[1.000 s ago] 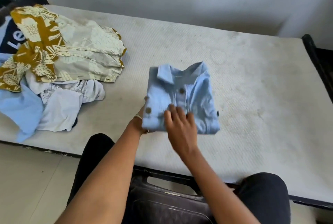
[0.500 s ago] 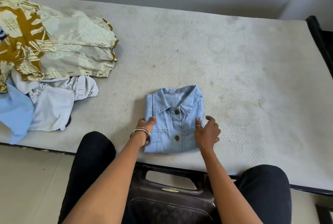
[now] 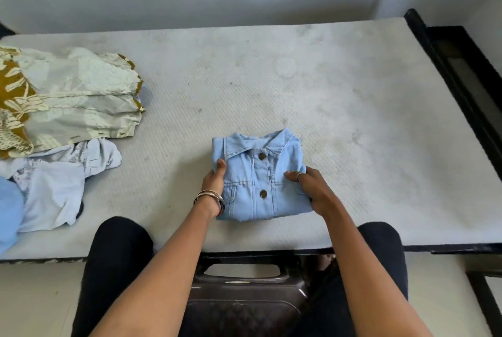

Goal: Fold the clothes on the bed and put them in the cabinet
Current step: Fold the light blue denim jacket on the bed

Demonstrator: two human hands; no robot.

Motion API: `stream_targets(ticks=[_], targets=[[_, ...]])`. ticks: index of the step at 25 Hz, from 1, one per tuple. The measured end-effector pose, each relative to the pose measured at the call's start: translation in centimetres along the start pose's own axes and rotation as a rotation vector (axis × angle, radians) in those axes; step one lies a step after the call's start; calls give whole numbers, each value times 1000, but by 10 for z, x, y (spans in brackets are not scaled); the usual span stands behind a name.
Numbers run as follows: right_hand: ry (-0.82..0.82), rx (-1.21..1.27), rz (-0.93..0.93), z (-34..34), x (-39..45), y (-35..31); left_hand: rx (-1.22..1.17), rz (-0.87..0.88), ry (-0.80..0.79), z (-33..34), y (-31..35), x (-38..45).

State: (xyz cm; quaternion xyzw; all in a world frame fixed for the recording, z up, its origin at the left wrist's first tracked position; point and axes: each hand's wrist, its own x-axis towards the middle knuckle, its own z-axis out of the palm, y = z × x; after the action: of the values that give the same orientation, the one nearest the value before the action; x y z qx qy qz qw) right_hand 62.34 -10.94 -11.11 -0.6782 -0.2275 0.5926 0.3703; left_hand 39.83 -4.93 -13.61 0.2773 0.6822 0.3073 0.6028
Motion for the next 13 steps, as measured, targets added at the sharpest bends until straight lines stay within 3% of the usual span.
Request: stream_targets(ticks=[4, 8, 13], targets=[[133, -24, -136, -102, -24, -15, -61, 94, -295, 93, 16, -32], [272, -105, -228, -229, -59, -6, 37, 69, -586, 215, 15, -75], [688, -438, -213, -357, -76, -5, 40, 108, -640, 367, -11, -122]])
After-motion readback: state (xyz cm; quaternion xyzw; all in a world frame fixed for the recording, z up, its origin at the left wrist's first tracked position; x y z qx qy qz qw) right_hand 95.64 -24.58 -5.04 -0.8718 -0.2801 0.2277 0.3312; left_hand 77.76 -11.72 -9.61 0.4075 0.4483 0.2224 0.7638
